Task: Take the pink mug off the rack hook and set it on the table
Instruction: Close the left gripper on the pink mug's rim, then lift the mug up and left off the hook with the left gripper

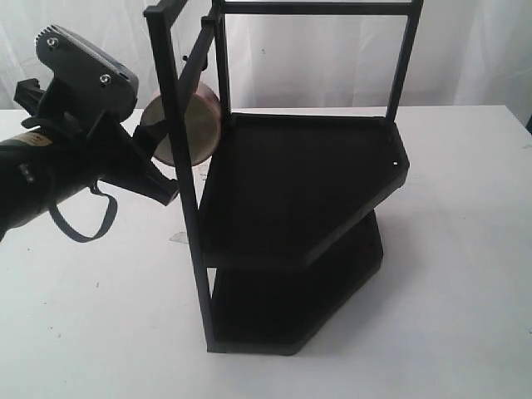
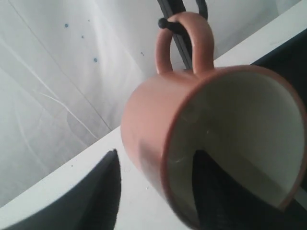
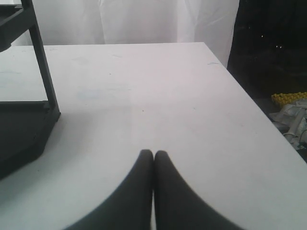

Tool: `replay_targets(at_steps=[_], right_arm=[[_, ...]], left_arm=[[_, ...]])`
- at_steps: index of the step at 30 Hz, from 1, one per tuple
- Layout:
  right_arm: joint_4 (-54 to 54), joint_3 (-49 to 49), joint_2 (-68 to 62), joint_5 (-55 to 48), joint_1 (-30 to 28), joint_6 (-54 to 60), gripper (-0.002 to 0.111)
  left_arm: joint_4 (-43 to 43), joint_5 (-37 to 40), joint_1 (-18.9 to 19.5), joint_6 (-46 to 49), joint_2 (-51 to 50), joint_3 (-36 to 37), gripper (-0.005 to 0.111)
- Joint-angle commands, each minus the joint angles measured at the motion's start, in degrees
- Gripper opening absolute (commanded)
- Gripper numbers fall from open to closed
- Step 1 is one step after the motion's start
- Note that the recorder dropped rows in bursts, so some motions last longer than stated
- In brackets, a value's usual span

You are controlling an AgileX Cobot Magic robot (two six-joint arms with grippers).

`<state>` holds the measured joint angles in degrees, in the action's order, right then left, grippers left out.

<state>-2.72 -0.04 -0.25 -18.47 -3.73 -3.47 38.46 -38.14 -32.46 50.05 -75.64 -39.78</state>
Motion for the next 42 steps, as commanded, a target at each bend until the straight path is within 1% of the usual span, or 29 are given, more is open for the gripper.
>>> replay_targets(at_steps=[1, 3, 6, 8, 10, 14, 16, 20, 24, 28, 37, 40, 42], right_arm=[[-0.2, 0.0, 0.3, 0.5, -0.3, 0.0, 0.0], [-0.2, 0.0, 0.3, 0.5, -0.3, 0.0, 0.0], [-0.2, 0.0, 0.3, 0.5, -0.3, 0.0, 0.0], [-0.2, 0.0, 0.3, 0.5, -0.3, 0.0, 0.0], [-0.2, 0.0, 0.3, 0.5, -0.3, 0.0, 0.0], [-0.2, 0.0, 0.3, 0.5, -0.3, 0.0, 0.0], [-0.2, 0.0, 0.3, 0.5, -0.3, 0.0, 0.0], [-0.2, 0.0, 0.3, 0.5, -0.3, 0.0, 0.0], [-0.2, 0.0, 0.3, 0.5, -0.3, 0.0, 0.0], [-0.2, 0.0, 0.3, 0.5, -0.3, 0.0, 0.0], [-0.2, 0.0, 0.3, 0.5, -0.3, 0.0, 0.0], [-0.2, 0.0, 0.3, 0.5, -0.3, 0.0, 0.0], [-0.2, 0.0, 0.3, 0.5, -0.3, 0.0, 0.0]], left_arm=[[0.9, 2.2, -0.2, -0.3, 0.1, -0.3, 0.039], [1.8, 3.2, -0.2, -0.3, 0.1, -1.7, 0.039], [3.8, 8.8, -0.2, 1.2, 0.1, -4.3, 0.039], [5.2, 12.6, -0.2, 4.2, 0.1, -5.7, 0.039], [7.8, 13.6, -0.2, 7.3, 0.1, -6.3, 0.039], [15.6, 10.7, -0.2, 12.4, 0.1, -6.4, 0.039], [18.1, 8.7, -0.2, 13.8, 0.1, -6.4, 0.038], [20.2, 7.7, -0.2, 14.8, 0.1, -6.4, 0.034], [20.2, 8.0, -0.2, 14.8, 0.1, -6.4, 0.021], [21.9, 8.0, -0.2, 15.4, 1.0, -6.4, 0.0], [23.4, 8.1, -0.2, 16.7, 5.7, -6.4, 0.0], [24.8, 6.1, -0.2, 22.6, 6.9, -6.4, 0.0], [27.9, 3.0, -0.2, 27.8, 7.5, -6.5, 0.0]])
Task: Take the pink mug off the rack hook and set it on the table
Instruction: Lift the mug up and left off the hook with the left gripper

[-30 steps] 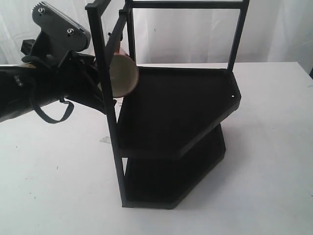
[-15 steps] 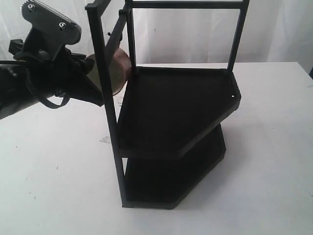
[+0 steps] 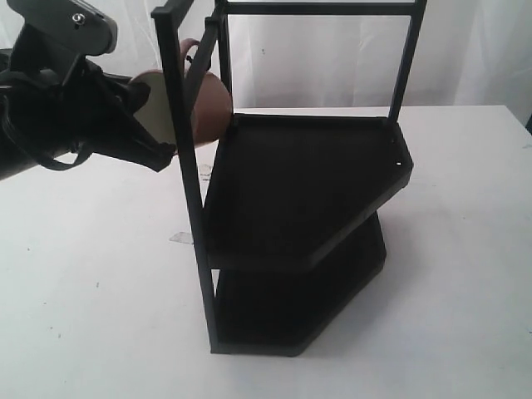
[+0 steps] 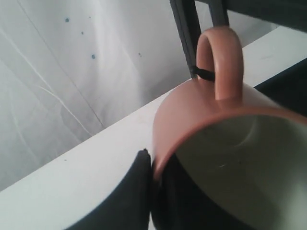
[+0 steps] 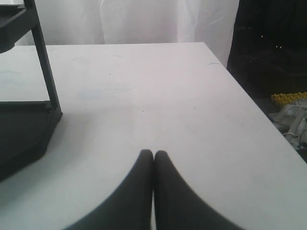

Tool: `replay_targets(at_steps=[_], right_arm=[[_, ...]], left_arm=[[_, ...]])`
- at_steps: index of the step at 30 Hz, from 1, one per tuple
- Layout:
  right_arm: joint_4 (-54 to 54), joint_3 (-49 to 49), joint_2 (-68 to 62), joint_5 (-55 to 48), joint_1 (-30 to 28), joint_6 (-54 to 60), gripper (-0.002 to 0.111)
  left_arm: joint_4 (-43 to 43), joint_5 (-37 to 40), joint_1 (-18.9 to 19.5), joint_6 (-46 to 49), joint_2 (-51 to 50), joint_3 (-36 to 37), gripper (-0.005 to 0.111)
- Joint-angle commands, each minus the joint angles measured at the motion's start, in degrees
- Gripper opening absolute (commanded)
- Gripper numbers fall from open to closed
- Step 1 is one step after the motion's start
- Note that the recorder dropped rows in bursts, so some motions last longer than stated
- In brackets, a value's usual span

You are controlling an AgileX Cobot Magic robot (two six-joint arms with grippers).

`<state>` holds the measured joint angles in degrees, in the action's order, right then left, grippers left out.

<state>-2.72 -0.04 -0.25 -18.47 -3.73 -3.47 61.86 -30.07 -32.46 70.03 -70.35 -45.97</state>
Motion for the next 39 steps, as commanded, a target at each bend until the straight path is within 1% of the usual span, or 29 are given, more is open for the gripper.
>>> replay_targets(at_steps=[1, 4, 6, 10, 13, 15, 17, 18, 19, 21, 22, 24, 25, 26, 27, 29, 30, 31, 32, 33, 34, 36, 38, 39], right_arm=[[-0.2, 0.0, 0.3, 0.5, -0.3, 0.0, 0.0], [-0.2, 0.0, 0.3, 0.5, -0.3, 0.0, 0.0], [-0.2, 0.0, 0.3, 0.5, -0.3, 0.0, 0.0], [-0.2, 0.0, 0.3, 0.5, -0.3, 0.0, 0.0], [-0.2, 0.0, 0.3, 0.5, -0.3, 0.0, 0.0], [-0.2, 0.0, 0.3, 0.5, -0.3, 0.0, 0.0], [-0.2, 0.0, 0.3, 0.5, -0.3, 0.0, 0.0], [-0.2, 0.0, 0.3, 0.5, -0.3, 0.0, 0.0], [-0.2, 0.0, 0.3, 0.5, -0.3, 0.0, 0.0], [-0.2, 0.0, 0.3, 0.5, -0.3, 0.0, 0.0], [-0.2, 0.0, 0.3, 0.5, -0.3, 0.0, 0.0], [-0.2, 0.0, 0.3, 0.5, -0.3, 0.0, 0.0], [-0.2, 0.0, 0.3, 0.5, -0.3, 0.0, 0.0], [-0.2, 0.0, 0.3, 0.5, -0.3, 0.0, 0.0], [-0.2, 0.0, 0.3, 0.5, -0.3, 0.0, 0.0], [-0.2, 0.0, 0.3, 0.5, -0.3, 0.0, 0.0], [-0.2, 0.0, 0.3, 0.5, -0.3, 0.0, 0.0], [-0.2, 0.0, 0.3, 0.5, -0.3, 0.0, 0.0], [-0.2, 0.0, 0.3, 0.5, -0.3, 0.0, 0.0], [-0.2, 0.0, 0.3, 0.5, -0.3, 0.0, 0.0], [-0.2, 0.0, 0.3, 0.5, -0.3, 0.0, 0.0], [-0.2, 0.0, 0.3, 0.5, -0.3, 0.0, 0.0], [-0.2, 0.0, 0.3, 0.5, -0.3, 0.0, 0.0], [-0.2, 0.0, 0.3, 0.5, -0.3, 0.0, 0.0]], left_arm=[[5.4, -6.6, -0.2, 9.5, 2.4, -0.3, 0.0], [7.1, -10.5, -0.2, 14.9, 3.8, -0.3, 0.0], [7.7, -11.4, -0.2, 18.8, 4.9, -0.5, 0.0], [10.1, -11.9, -0.2, 23.5, 7.5, -0.5, 0.0], [11.5, -14.4, -0.2, 27.1, 9.1, -0.6, 0.0], [15.5, -15.5, -0.2, 30.3, 9.8, -2.0, 0.0], [22.1, -14.9, -0.2, 36.4, 10.3, -4.3, 0.0], [26.4, -14.3, -0.2, 40.6, 10.3, -5.7, 0.0], [36.8, -12.4, -0.2, 50.1, 10.1, -8.3, 0.0], [38.1, -12.1, -0.2, 51.0, 9.3, -9.5, 0.0], [38.1, -12.2, 0.2, 51.0, 8.9, -9.5, 0.0], [38.1, -11.6, 3.3, 51.0, 6.9, -9.5, 0.0], [38.1, -10.1, 5.6, 51.0, 5.6, -9.4, 0.0], [38.1, -8.9, 6.7, 51.0, 4.9, -9.4, 0.0], [38.1, -7.2, 7.8, 49.8, 3.7, -9.4, 0.0], [38.1, -3.1, 8.4, 43.0, 2.6, -9.3, 0.0], [38.1, -0.9, 8.4, 38.2, 2.3, -9.3, 0.0], [38.1, 1.4, 8.6, 35.6, 2.3, -9.3, 0.0], [38.1, 5.1, 10.0, 29.8, 2.3, -9.0, 0.0], [36.3, 6.3, 11.8, 23.7, 2.3, -8.2, 0.0], [32.0, 6.6, 15.6, 12.2, 2.3, -6.2, 0.0], [26.0, 7.2, 20.5, -1.0, 2.3, -3.3, 0.0], [19.4, 11.3, 25.8, -14.1, 2.3, -0.5, 0.0], [15.6, 15.3, 28.7, -20.4, 2.3, 0.6, 0.0]])
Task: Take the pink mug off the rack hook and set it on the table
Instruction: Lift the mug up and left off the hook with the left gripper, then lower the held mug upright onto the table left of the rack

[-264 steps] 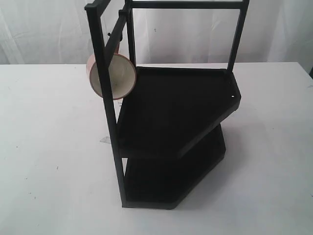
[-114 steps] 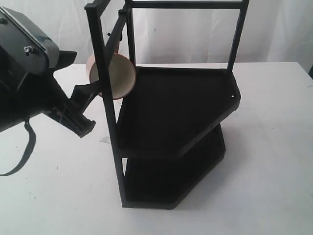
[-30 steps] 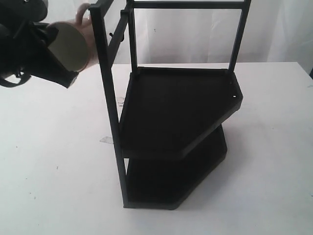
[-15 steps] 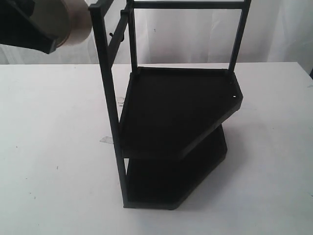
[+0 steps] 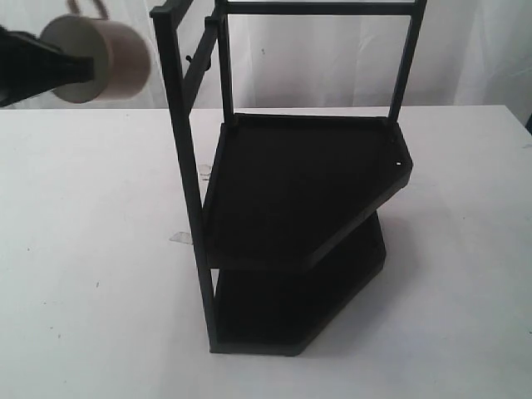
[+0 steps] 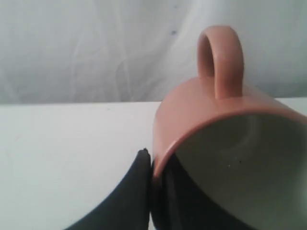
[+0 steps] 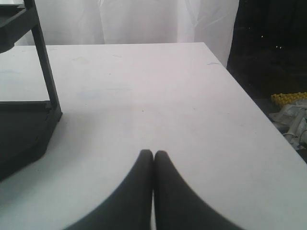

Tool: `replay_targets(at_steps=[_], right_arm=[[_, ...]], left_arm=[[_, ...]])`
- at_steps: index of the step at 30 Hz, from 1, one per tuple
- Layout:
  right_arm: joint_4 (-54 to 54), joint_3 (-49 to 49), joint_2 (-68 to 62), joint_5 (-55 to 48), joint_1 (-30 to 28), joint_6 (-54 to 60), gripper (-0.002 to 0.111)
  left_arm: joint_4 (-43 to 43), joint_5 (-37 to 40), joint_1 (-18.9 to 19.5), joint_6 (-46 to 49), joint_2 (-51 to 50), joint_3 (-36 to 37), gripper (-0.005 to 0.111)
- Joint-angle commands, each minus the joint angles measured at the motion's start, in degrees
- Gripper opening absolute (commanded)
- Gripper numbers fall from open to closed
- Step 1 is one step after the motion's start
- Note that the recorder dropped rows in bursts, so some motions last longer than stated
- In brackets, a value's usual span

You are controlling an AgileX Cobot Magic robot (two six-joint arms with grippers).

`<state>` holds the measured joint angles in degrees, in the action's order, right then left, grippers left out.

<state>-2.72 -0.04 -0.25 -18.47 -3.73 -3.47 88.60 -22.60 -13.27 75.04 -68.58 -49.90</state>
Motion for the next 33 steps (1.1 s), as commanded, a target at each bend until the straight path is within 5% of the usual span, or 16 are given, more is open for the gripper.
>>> replay_targets(at_steps=[1, 5, 13, 20, 26, 33], right_arm=[[-0.2, 0.0, 0.3, 0.5, -0.3, 0.0, 0.0], [-0.2, 0.0, 0.3, 0.5, -0.3, 0.0, 0.0], [-0.2, 0.0, 0.3, 0.5, -0.3, 0.0, 0.0], [-0.2, 0.0, 0.3, 0.5, -0.3, 0.0, 0.0], [-0.2, 0.0, 0.3, 0.5, -0.3, 0.0, 0.0], [-0.2, 0.0, 0.3, 0.5, -0.3, 0.0, 0.0]], left_arm=[[-14.9, 13.1, 12.1, -31.5, 0.5, 4.9, 0.0], [-25.8, 26.7, 16.6, -41.7, 0.5, 2.0, 0.0], [-31.0, 50.0, 16.6, -25.3, 0.5, -8.5, 0.0], [-45.9, 50.1, 16.4, -37.3, 0.3, -10.2, 0.0], [-52.2, 49.7, 12.3, -39.5, -0.4, -10.4, 0.0], [-75.6, 57.7, 7.1, -58.5, -1.0, -15.5, 0.0]])
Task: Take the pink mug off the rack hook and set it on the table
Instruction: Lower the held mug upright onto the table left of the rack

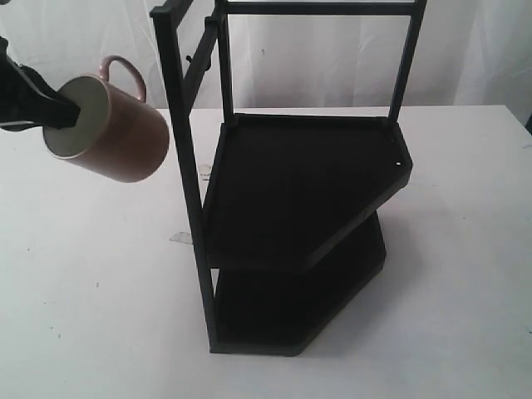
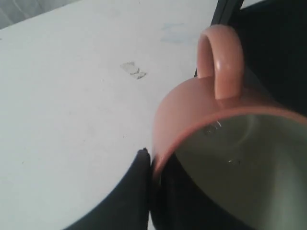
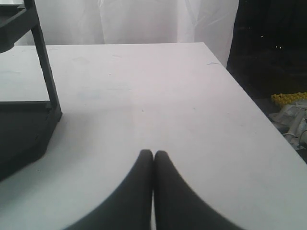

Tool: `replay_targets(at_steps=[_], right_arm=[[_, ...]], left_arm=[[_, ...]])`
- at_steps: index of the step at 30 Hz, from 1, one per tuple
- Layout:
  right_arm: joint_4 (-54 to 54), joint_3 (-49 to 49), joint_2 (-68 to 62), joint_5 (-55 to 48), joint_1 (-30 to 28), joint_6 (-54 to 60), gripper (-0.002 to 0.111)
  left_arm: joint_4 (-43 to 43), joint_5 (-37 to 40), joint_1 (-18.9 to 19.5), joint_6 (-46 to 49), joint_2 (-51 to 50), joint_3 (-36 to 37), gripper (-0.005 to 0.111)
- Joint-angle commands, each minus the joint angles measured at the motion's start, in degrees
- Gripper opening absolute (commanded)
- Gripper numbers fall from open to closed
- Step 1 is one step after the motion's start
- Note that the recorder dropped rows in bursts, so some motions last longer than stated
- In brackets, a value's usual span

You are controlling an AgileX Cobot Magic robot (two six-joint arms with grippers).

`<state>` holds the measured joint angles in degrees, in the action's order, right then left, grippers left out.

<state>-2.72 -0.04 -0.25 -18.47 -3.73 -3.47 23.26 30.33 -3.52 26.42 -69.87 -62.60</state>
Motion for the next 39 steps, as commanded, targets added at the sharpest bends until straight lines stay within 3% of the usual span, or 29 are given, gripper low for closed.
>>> replay_targets(at_steps=[1, 7, 14, 26, 39], right_arm=[[-0.2, 0.0, 0.3, 0.5, -0.3, 0.0, 0.0], [-0.2, 0.0, 0.3, 0.5, -0.3, 0.0, 0.0], [-0.2, 0.0, 0.3, 0.5, -0.3, 0.0, 0.0], [-0.2, 0.0, 0.3, 0.5, -0.3, 0.6, 0.0], [-0.2, 0.0, 0.3, 0.5, -0.3, 0.6, 0.0]], left_arm=[[-12.9, 6.3, -3.4, -11.5, 0.3, -3.2, 0.0], [-18.2, 10.4, -7.2, -13.1, -2.1, -3.4, 0.0], [-17.8, 10.1, -7.5, -13.1, -7.8, -3.1, 0.0], [-14.4, -0.4, -7.5, -13.0, -14.2, -1.1, 0.0], [-12.9, -2.1, -7.5, -13.0, -15.8, -1.1, 0.0]])
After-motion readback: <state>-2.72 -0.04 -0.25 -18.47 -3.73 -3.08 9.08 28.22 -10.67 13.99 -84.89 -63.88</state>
